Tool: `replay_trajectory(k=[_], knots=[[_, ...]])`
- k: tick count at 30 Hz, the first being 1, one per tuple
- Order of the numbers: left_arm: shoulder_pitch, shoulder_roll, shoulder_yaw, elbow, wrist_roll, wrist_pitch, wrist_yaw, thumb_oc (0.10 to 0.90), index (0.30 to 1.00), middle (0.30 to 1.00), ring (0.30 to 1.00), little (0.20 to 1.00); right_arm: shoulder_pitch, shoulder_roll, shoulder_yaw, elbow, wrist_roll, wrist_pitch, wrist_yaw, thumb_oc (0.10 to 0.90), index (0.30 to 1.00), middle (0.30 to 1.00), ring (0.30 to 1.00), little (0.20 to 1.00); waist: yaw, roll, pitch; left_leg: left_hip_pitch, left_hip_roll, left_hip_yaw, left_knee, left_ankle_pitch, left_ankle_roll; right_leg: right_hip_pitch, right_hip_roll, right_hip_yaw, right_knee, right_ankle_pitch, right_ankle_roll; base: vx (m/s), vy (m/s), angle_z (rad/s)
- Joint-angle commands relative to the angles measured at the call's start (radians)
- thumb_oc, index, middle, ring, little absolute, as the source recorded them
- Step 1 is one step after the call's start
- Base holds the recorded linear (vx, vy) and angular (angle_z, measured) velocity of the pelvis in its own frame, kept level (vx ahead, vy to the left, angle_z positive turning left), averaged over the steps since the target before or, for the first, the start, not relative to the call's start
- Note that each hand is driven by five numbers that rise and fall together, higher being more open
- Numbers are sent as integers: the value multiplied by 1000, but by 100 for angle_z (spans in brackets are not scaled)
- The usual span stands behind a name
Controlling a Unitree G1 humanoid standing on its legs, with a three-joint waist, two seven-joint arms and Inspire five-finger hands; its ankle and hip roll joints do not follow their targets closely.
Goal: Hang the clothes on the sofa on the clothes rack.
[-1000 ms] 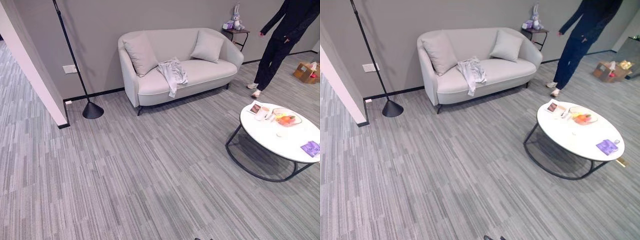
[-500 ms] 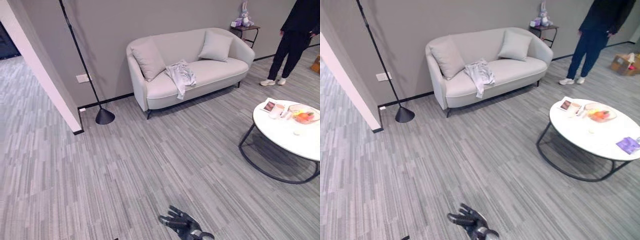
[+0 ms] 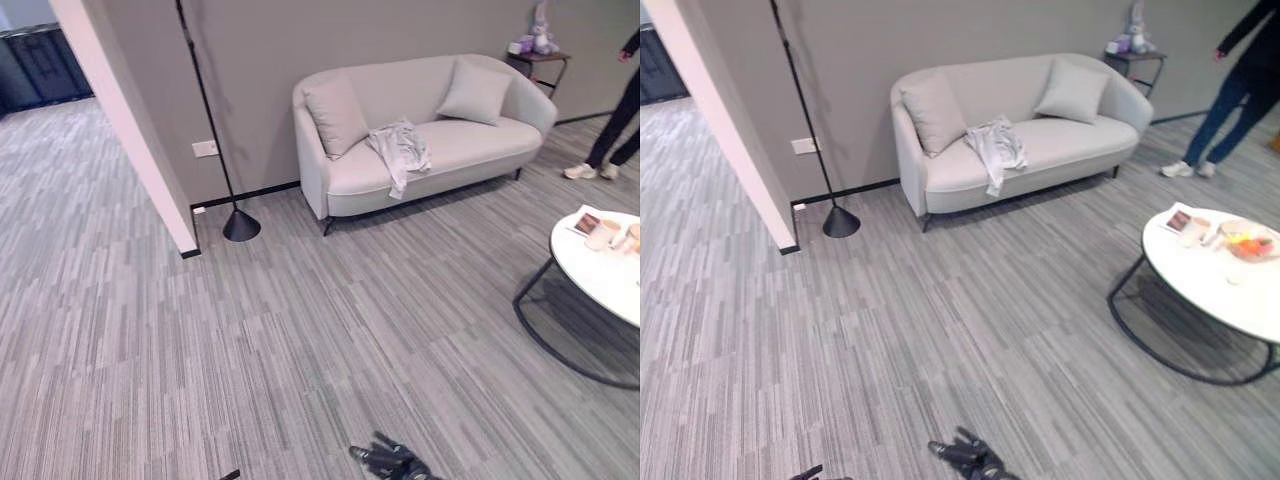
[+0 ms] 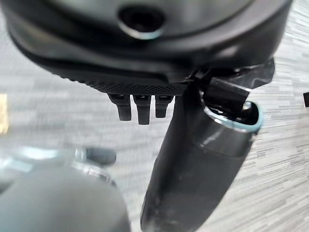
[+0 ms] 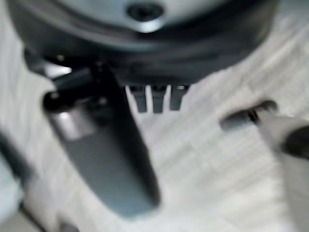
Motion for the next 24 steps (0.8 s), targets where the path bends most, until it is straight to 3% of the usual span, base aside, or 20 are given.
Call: replay_trajectory(k=[1, 2, 3, 4, 5, 8, 9, 11, 13, 14, 16, 17, 18, 19, 20, 21, 22, 23, 24], knots=[[17, -27, 20, 24, 33, -33, -18, 800, 900, 900, 900, 900, 124, 42, 34, -33, -2, -6, 17, 800, 900, 900, 900, 900, -32, 10, 28, 36, 51, -67, -19, -52, -66, 46, 213, -123, -275, -169, -57, 292, -130, 21], [13, -25, 20, 29, 42, -33, -21, 800, 900, 900, 900, 900, 116, 30, 16, -16, -15, -12, 10, 800, 900, 900, 900, 900, -43, 2, 31, 51, 54, -71, -18, -74, -78, 45, 214, -138, -404, -168, -59, 190, -104, 27], [13, -25, 20, 29, 42, -33, -21, 800, 900, 900, 900, 900, 115, 30, 16, -15, -15, -12, 10, 800, 900, 900, 900, 900, -45, 5, 29, 48, 57, -73, -17, -73, -79, 49, 218, -142, -413, -162, -60, 306, -206, 52], [10, -19, 24, 32, 66, -39, -24, 800, 900, 900, 900, 900, 111, 10, -3, 0, -38, -14, 2, 800, 900, 900, 900, 900, -54, -10, 32, 74, 69, -69, -24, -99, -109, 43, 195, -146, -652, -123, -46, 646, -370, 87], [-13, -9, 30, 35, 97, -47, -25, 800, 900, 900, 900, 900, 122, -15, -67, 65, -84, -7, -10, 800, 900, 900, 900, 900, -77, -29, 23, 135, 109, -81, -37, -142, -156, 4, 126, -104, -880, -18, 11, 817, -435, 78], [-17, 4, 35, 38, 99, -56, -31, 800, 900, 900, 900, 900, 147, -33, -141, 157, -104, -10, -21, 800, 900, 900, 900, 900, -100, -42, 7, 210, 151, -87, -47, -176, -185, 7, 119, -76, -899, 26, 32, 647, -322, 27], [-12, 15, 39, 39, 107, -58, -27, 800, 900, 900, 900, 900, 152, -59, -182, 215, -107, 0, -33, 800, 900, 900, 900, 900, -106, -50, -11, 213, 182, -110, -31, -159, -200, 20, 136, -66, -881, 43, 26, 645, -427, 24], [-15, 27, 45, 39, 99, -55, -29, 800, 900, 900, 900, 900, 152, -95, -227, 271, -79, -2, -37, 800, 900, 900, 900, 900, -112, -34, -19, 199, 246, -127, -10, -94, -222, 1, 186, -69, -821, 16, 6, 443, -381, 71], [-11, 27, 46, 43, 81, -54, -38, 800, 900, 900, 900, 900, 146, -113, -233, 304, -62, -4, -37, 800, 900, 900, 900, 900, -111, -8, -34, 174, 324, -147, 53, 24, -244, -13, 258, -82, -748, -53, -36, 378, -364, 55], [-10, 28, 43, 42, 84, -49, -45, 800, 900, 900, 900, 900, 143, -123, -237, 306, -53, -5, -35, 800, 900, 900, 900, 900, -109, -7, -35, 145, 338, -149, 96, 66, -239, 1, 279, -89, -735, -82, -54, 394, -395, -24], [-11, 30, 36, 41, 80, -45, -46, 800, 900, 900, 900, 900, 142, -120, -227, 310, -52, -17, -37, 800, 900, 900, 900, 900, -103, -19, -47, 103, 381, -128, 223, 187, -235, 60, 339, -112, -746, -125, -104, 426, -458, -62], [-14, 34, 32, 28, 76, -44, -49, 800, 900, 900, 900, 900, 145, -123, -223, 307, -54, -20, -42, 800, 900, 900, 900, 900, -96, -34, -50, 76, 400, -101, 290, 210, -219, 103, 363, -117, -766, -146, -129, 570, -647, -4], [-24, 45, 20, -8, 73, -49, -44, 800, 900, 900, 900, 900, 151, -132, -218, 300, -57, -28, -53, 800, 900, 900, 900, 900, -77, -66, -33, -9, 437, -76, 484, 267, -195, 189, 401, -117, -813, -168, -170, 616, -660, 13], [-53, 43, -5, -56, 48, -67, -35, 800, 900, 900, 900, 900, 127, -146, -203, 285, -67, -32, -67, 800, 900, 900, 900, 900, -45, -102, 3, -128, 371, -79, 633, 170, -155, 253, 403, -79, -861, -173, -183, 540, -531, 41], [-62, 39, -10, -71, 33, -72, -34, 800, 900, 900, 900, 900, 119, -149, -199, 281, -72, -31, -71, 800, 900, 900, 900, 900, -32, -106, 15, -192, 321, -94, 676, 123, -149, 277, 402, -66, -879, -177, -181, 468, -225, -15], [-74, 32, -15, -105, 3, -85, -25, 800, 900, 900, 900, 900, 112, -149, -176, 272, -89, -35, -77, 800, 900, 900, 900, 900, 4, -113, 30, -311, 203, -93, 623, 40, -141, 317, 395, -36, -914, -191, -169, 429, 16, -31], [-72, 27, -11, -99, -8, -92, -16, 800, 900, 900, 900, 900, 106, -136, -144, 259, -111, -46, -78, 800, 900, 900, 900, 900, 33, -104, 38, -362, 112, -78, 431, 29, -126, 338, 401, -27, -921, -207, -157, 605, 87, -67], [-63, 27, 15, -64, -16, -84, -19, 800, 900, 900, 900, 900, 97, -120, -121, 247, -135, -46, -71, 800, 900, 900, 900, 900, 72, -77, 31, -382, 42, -110, 197, 118, -134, 389, 448, 0, -934, -235, -159, 523, 102, -72], [-55, 26, 33, -39, -25, -79, -22, 800, 900, 900, 900, 900, 96, -111, -115, 243, -148, -44, -69, 800, 900, 900, 900, 900, 85, -73, 32, -397, 25, -131, 146, 156, -145, 411, 466, 20, -931, -251, -164, 428, 85, -70]])
